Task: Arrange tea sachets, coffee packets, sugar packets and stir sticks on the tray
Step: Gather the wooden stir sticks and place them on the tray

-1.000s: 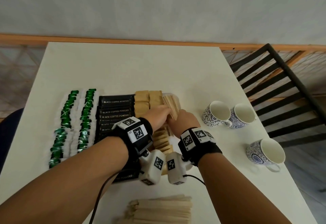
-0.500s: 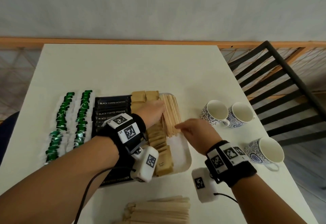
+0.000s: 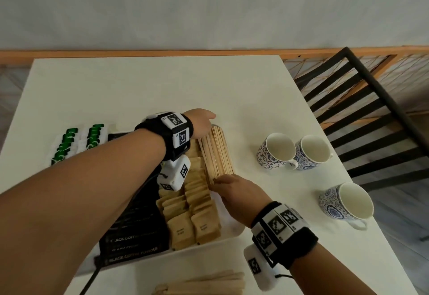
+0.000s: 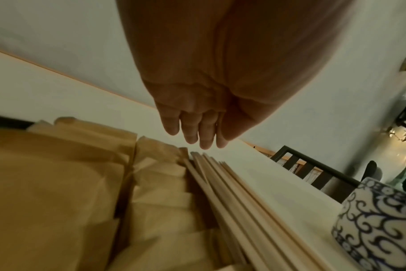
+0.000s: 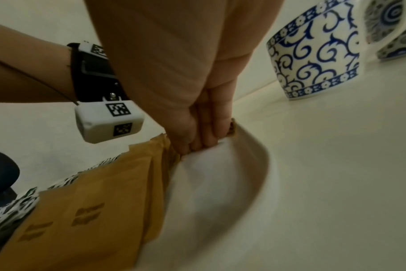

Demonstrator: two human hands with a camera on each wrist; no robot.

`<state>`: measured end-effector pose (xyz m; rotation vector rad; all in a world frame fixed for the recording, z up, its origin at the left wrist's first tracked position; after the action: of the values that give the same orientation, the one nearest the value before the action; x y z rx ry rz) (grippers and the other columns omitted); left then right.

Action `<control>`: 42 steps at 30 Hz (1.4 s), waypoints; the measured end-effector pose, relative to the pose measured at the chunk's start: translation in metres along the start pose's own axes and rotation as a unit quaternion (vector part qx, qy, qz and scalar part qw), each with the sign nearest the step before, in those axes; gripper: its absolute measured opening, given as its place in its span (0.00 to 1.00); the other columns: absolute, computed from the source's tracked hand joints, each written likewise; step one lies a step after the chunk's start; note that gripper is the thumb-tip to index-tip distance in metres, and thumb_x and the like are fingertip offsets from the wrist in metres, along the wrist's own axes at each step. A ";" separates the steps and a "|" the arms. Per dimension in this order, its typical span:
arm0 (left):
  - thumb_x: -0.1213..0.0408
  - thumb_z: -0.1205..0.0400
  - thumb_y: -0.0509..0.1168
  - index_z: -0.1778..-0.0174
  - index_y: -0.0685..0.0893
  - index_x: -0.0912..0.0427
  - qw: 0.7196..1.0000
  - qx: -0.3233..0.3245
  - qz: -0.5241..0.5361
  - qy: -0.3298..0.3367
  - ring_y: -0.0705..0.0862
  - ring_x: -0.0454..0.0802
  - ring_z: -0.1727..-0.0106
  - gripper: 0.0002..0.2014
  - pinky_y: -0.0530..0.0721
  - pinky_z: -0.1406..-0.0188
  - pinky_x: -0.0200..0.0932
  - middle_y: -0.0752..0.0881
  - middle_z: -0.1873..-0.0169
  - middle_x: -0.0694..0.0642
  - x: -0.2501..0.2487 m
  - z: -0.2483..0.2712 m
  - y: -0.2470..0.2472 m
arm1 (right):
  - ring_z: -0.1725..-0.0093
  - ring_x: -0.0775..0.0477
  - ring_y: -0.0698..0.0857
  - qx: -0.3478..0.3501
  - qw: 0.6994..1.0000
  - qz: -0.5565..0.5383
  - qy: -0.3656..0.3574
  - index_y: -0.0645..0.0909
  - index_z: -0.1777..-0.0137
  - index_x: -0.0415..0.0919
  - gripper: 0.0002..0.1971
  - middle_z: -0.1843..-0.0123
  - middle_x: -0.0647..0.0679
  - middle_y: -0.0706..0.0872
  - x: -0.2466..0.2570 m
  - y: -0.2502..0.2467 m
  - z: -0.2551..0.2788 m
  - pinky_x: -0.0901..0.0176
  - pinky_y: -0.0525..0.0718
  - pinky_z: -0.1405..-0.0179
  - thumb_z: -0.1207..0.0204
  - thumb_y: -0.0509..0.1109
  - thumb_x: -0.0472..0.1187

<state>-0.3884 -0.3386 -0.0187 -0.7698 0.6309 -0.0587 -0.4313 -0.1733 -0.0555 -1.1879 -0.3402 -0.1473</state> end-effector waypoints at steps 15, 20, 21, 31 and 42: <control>0.74 0.16 0.51 0.20 0.67 0.52 0.999 -0.049 0.014 0.003 0.69 0.53 0.23 0.27 0.72 0.29 0.44 0.67 0.21 0.55 0.018 -0.012 -0.010 | 0.51 0.43 0.88 -0.170 0.982 -0.077 0.007 0.89 0.48 0.46 0.14 0.49 0.47 0.89 -0.010 -0.018 0.021 0.50 0.88 0.55 0.26 0.66 0.32; 0.80 0.19 0.51 0.21 0.67 0.52 0.998 -0.041 0.040 -0.003 0.77 0.51 0.31 0.31 0.76 0.43 0.38 0.78 0.30 0.54 0.027 -0.010 -0.008 | 0.60 0.46 0.87 -0.196 0.979 -0.051 0.035 0.90 0.57 0.47 0.08 0.59 0.51 0.88 -0.023 -0.018 0.032 0.56 0.86 0.65 0.30 0.74 0.32; 0.81 0.19 0.51 0.21 0.66 0.51 0.998 -0.039 0.039 -0.001 0.77 0.50 0.31 0.32 0.76 0.44 0.38 0.78 0.30 0.54 0.027 -0.010 -0.007 | 0.61 0.46 0.87 -0.192 0.980 -0.036 0.031 0.89 0.58 0.47 0.09 0.59 0.51 0.88 -0.024 -0.017 0.032 0.56 0.87 0.67 0.32 0.76 0.31; 0.77 0.17 0.51 0.19 0.65 0.54 0.999 -0.042 0.003 0.017 0.70 0.52 0.23 0.29 0.68 0.25 0.44 0.72 0.24 0.56 0.023 -0.010 -0.002 | 0.61 0.44 0.87 -0.186 0.983 0.005 0.007 0.89 0.60 0.48 0.15 0.59 0.50 0.88 -0.026 -0.014 0.021 0.53 0.87 0.71 0.41 0.80 0.27; 0.68 0.18 0.57 0.32 0.79 0.48 0.978 -0.137 -0.038 0.150 0.73 0.49 0.31 0.19 0.71 0.30 0.45 0.76 0.32 0.52 0.008 0.050 0.004 | 0.48 0.52 0.85 -0.117 0.992 -0.041 0.021 0.84 0.43 0.55 0.12 0.46 0.57 0.84 -0.011 0.015 0.090 0.62 0.84 0.57 0.24 0.65 0.49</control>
<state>-0.3552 -0.3065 0.0021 -1.0638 0.9081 -0.1627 -0.4540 -0.0856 -0.0428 -1.4012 -0.3421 -0.2900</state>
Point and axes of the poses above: each hand's wrist, its own z-axis away from the middle knuckle, its own y-axis out of the palm, x = y × z, the point moved 6 cm from there along -z, towards the middle knuckle
